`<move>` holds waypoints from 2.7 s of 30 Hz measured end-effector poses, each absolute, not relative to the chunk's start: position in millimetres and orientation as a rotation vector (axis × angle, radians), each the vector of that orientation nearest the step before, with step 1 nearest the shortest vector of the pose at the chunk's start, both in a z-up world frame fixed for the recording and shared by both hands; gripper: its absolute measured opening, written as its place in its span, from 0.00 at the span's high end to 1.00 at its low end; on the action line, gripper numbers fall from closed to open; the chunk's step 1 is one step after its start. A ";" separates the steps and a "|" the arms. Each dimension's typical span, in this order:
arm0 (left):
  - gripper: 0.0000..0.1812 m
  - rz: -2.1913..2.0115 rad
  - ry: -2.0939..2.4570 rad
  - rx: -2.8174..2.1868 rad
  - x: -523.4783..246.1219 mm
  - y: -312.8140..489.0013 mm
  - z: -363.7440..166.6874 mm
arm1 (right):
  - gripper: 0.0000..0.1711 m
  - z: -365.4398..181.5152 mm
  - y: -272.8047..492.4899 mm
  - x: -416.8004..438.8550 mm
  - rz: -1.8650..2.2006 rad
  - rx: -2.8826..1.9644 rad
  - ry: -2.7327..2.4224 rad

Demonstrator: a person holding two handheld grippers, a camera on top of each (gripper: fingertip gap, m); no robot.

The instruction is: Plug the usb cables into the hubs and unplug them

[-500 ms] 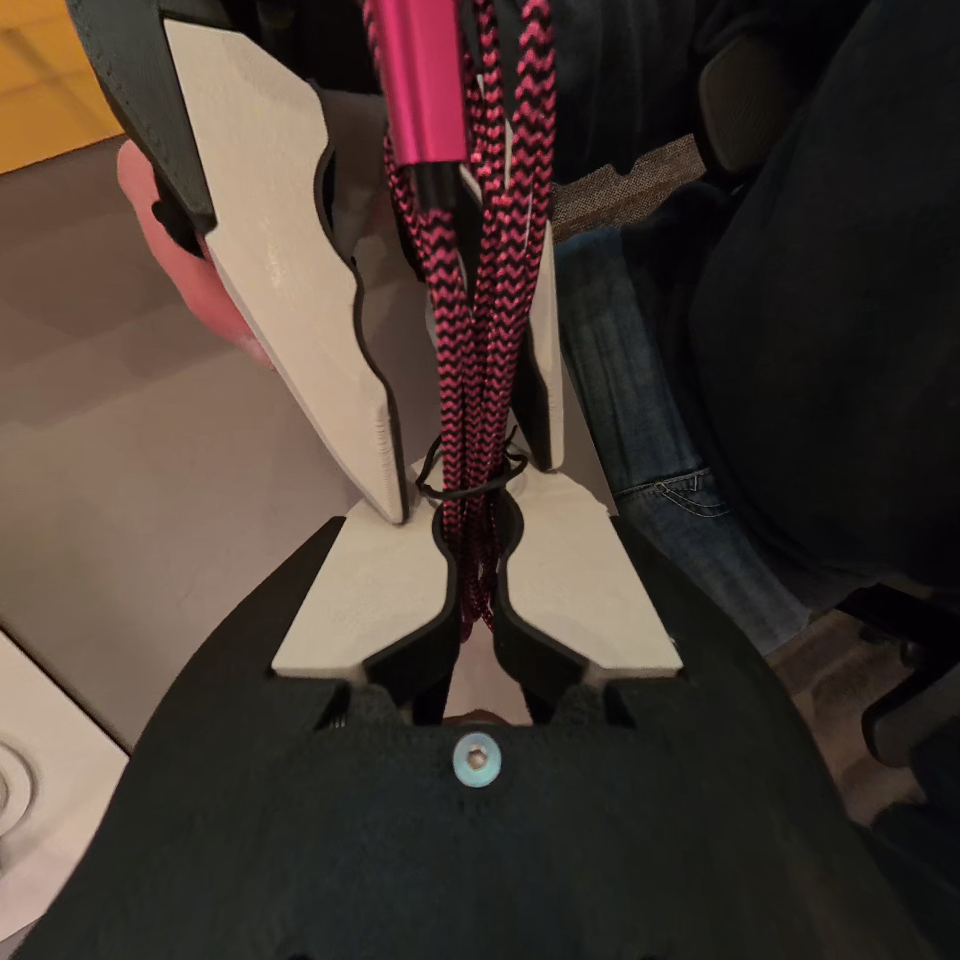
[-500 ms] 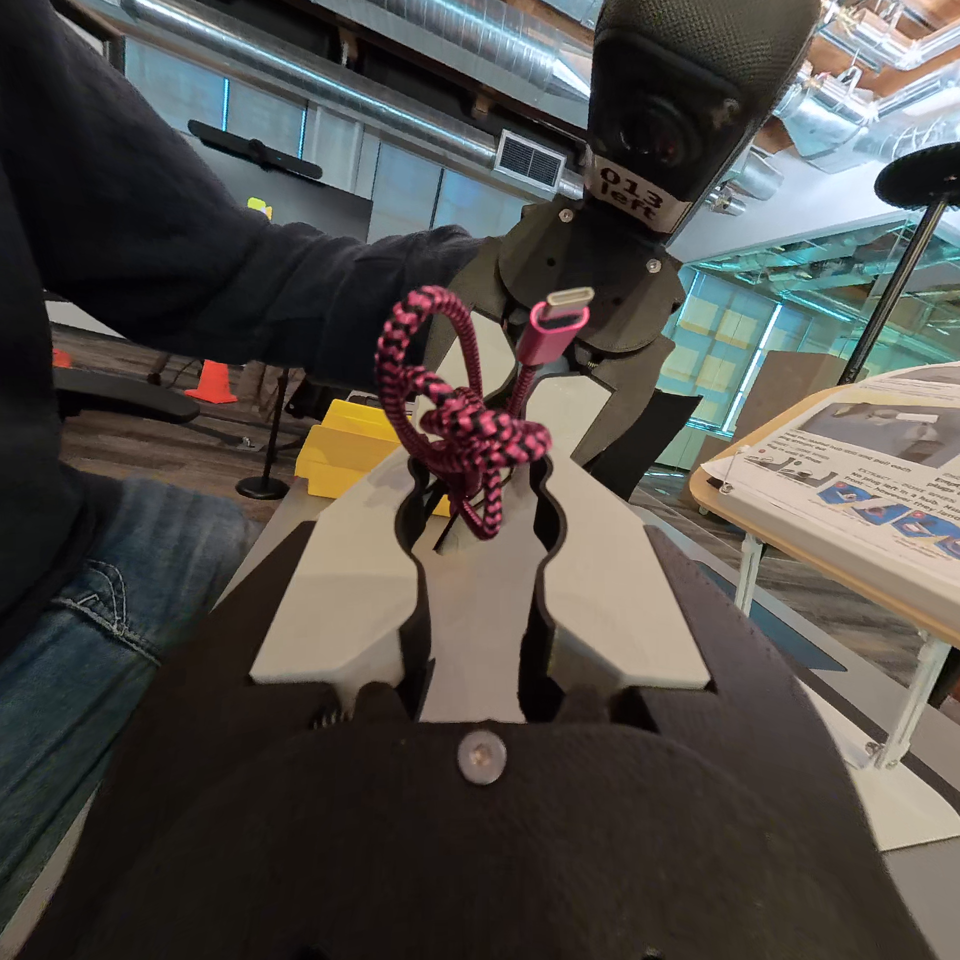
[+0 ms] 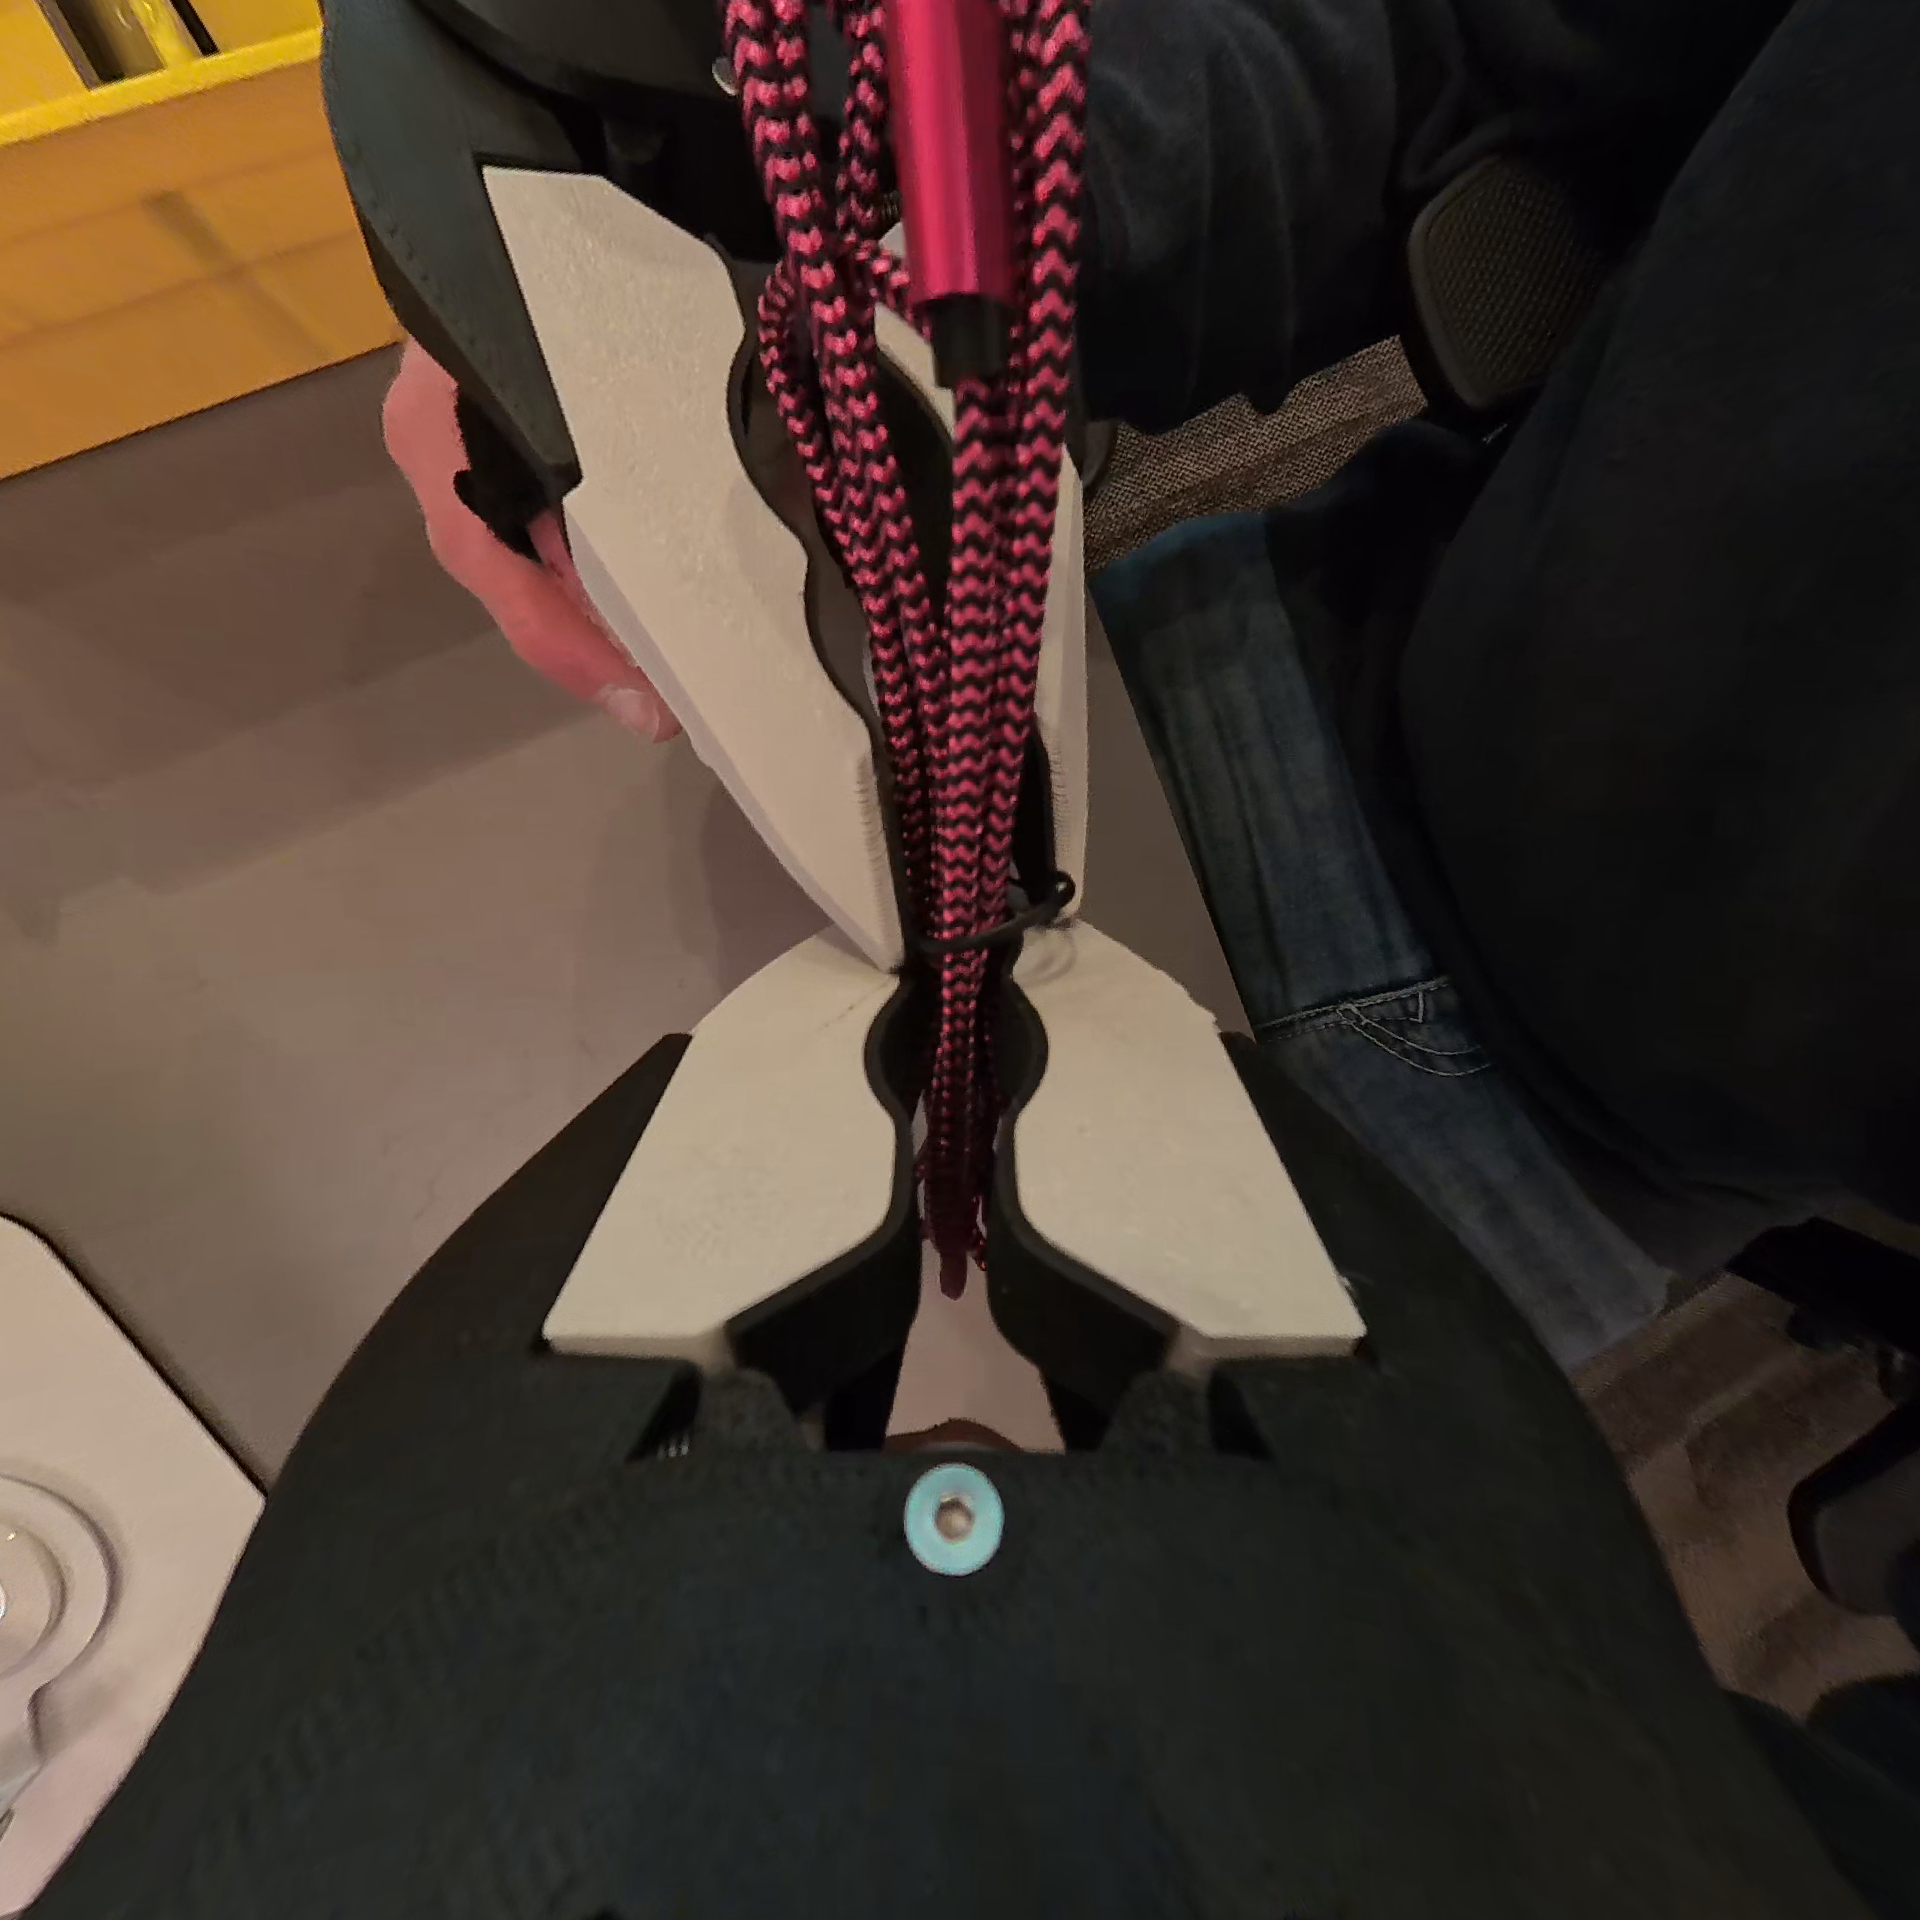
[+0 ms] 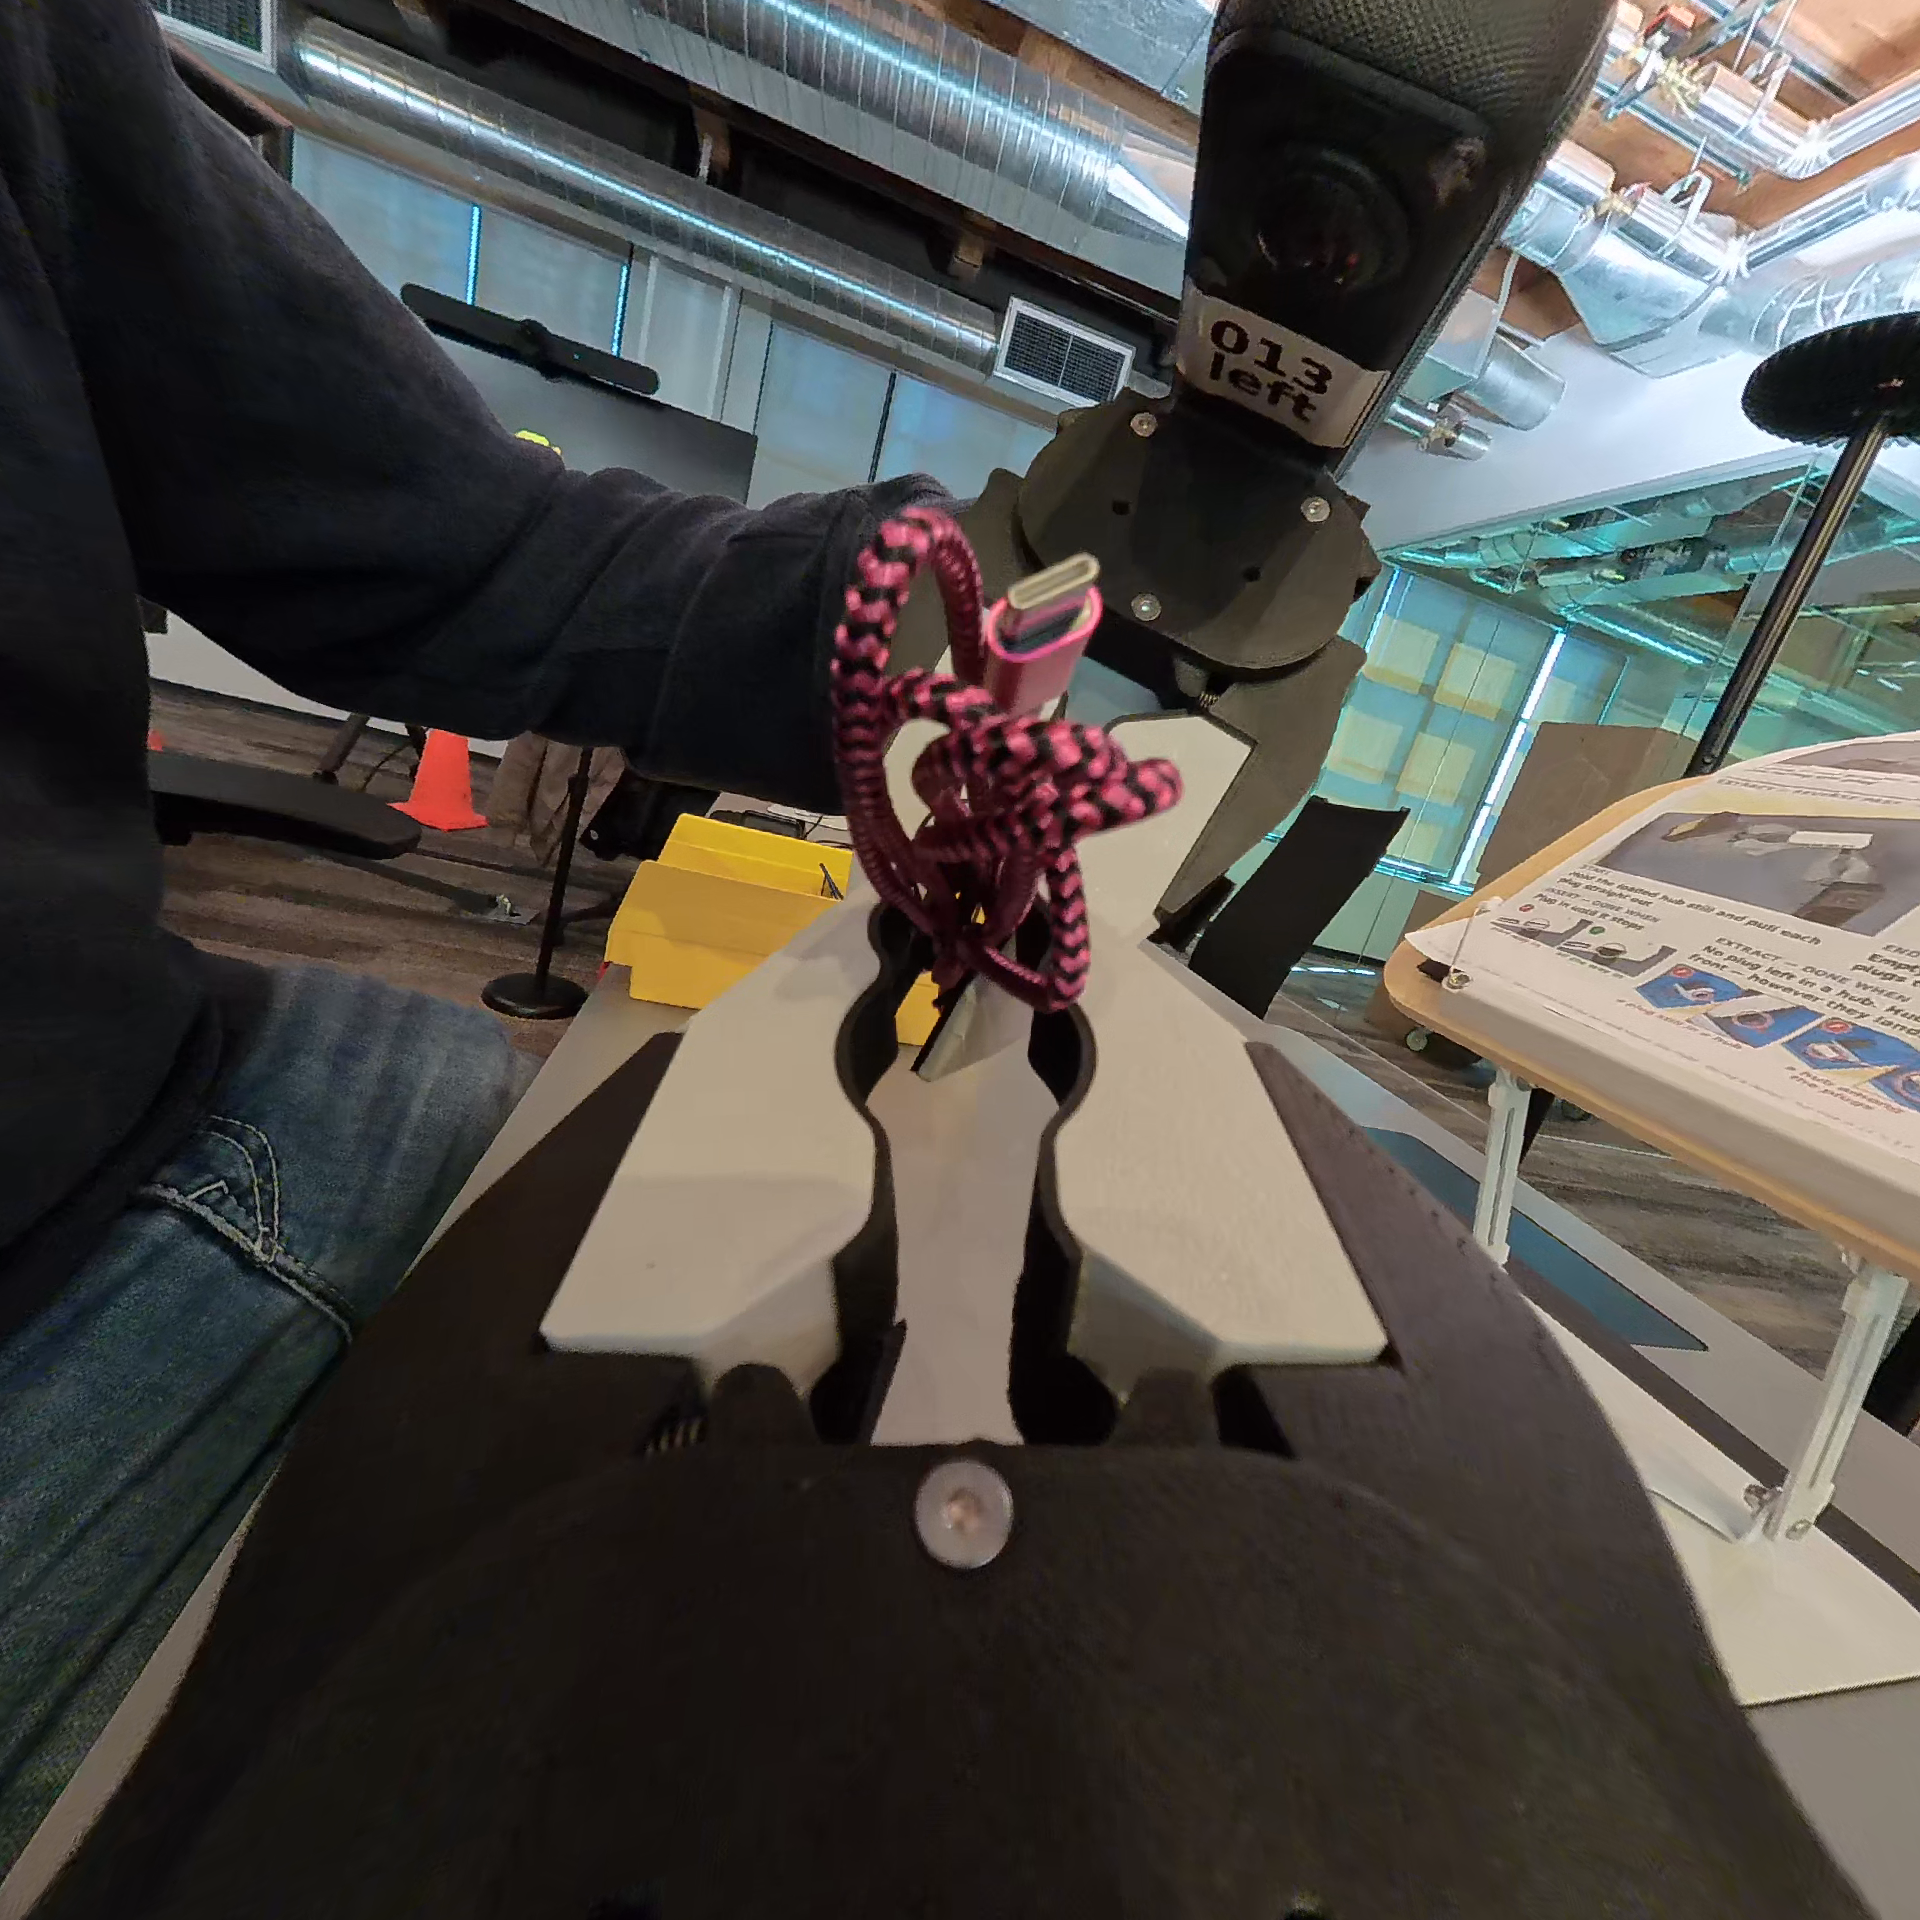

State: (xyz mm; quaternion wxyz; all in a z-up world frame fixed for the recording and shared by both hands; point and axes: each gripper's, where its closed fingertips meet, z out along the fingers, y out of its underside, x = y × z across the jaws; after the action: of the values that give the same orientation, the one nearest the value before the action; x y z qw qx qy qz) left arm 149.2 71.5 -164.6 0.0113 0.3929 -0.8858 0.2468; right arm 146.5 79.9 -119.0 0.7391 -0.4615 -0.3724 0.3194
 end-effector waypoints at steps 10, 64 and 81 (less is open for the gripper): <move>0.96 0.820 -2.733 1.243 152.1 70.0 -164.4 | 0.89 -121.5 78.3 150.3 0.802 -0.985 -0.777; 0.96 0.480 -3.050 1.568 178.9 103.7 -163.2 | 1.00 -132.9 96.5 174.8 0.791 -1.082 -0.621; 0.96 0.315 -3.122 1.744 189.5 124.4 -172.7 | 0.80 -139.3 107.8 168.9 0.907 -1.190 -0.546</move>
State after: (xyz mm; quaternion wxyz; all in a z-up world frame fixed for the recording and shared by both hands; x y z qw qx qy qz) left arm 189.5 124.4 -172.7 -0.2223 0.4736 -0.8479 0.0857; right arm 168.9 107.8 -139.3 0.6993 -0.5339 -0.2451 0.4071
